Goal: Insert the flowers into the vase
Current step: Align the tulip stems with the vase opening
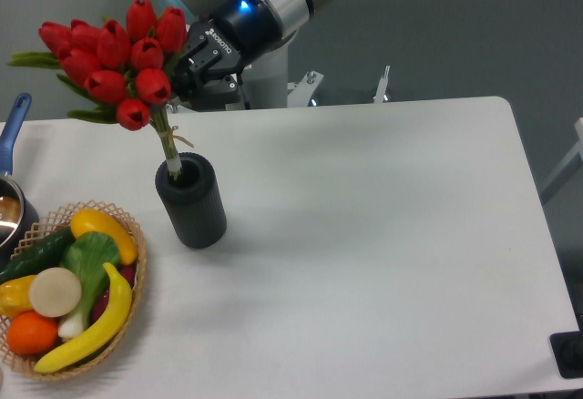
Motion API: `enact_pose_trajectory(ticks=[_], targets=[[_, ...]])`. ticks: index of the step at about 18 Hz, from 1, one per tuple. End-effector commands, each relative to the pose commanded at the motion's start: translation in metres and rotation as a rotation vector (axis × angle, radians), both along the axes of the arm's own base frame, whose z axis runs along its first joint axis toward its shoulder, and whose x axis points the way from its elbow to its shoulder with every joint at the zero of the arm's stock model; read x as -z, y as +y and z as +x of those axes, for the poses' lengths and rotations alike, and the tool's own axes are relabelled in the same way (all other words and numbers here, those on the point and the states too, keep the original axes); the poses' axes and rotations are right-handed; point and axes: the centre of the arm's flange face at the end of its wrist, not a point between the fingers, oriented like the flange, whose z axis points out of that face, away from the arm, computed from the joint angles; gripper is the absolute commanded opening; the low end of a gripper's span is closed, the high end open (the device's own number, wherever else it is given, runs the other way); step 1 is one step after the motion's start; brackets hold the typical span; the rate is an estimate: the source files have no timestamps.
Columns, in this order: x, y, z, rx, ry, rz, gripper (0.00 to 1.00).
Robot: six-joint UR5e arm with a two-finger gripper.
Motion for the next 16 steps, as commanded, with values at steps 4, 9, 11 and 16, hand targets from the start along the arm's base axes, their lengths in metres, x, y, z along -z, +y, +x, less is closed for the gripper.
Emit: enact_pose_trajectory(ticks=[4,9,11,16], targets=[[0.009,-0.009,0.006,-0.009,0.006,0.002,0.05],[0.02,-0.012,0.01,-0.005,0.022,0.006,0.06],[0.026,-0.013,0.012,-0.003,0.025,0.007,0.06],[0.029,-0.014,0.012,-0.004,0.036,0.008,0.07]])
